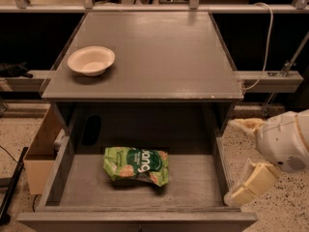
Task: Pick green rice chip bag from top drawer and place on counter
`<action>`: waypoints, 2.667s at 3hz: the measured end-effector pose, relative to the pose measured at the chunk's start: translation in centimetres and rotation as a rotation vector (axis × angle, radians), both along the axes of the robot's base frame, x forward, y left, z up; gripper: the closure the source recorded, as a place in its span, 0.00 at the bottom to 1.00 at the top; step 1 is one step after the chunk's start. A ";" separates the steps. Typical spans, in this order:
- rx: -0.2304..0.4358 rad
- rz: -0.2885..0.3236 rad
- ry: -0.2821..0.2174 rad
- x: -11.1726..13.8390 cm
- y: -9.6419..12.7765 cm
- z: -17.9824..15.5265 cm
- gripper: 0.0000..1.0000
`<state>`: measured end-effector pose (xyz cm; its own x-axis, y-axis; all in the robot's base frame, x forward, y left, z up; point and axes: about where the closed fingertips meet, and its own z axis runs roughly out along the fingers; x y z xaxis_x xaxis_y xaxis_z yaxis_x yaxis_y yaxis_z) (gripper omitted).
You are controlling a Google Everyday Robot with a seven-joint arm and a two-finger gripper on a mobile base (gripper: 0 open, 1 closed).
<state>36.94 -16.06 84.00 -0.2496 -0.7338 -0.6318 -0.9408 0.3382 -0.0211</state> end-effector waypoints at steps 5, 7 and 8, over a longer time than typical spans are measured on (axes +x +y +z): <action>0.115 0.094 0.089 -0.2 11.9 -9.8 0.00; 0.082 0.073 0.024 4.7 18.4 -15.7 0.00; 0.082 0.072 0.018 4.8 18.5 -15.7 0.00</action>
Offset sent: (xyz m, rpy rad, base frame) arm -0.0012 0.0360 -0.0514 0.0747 0.0398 0.0090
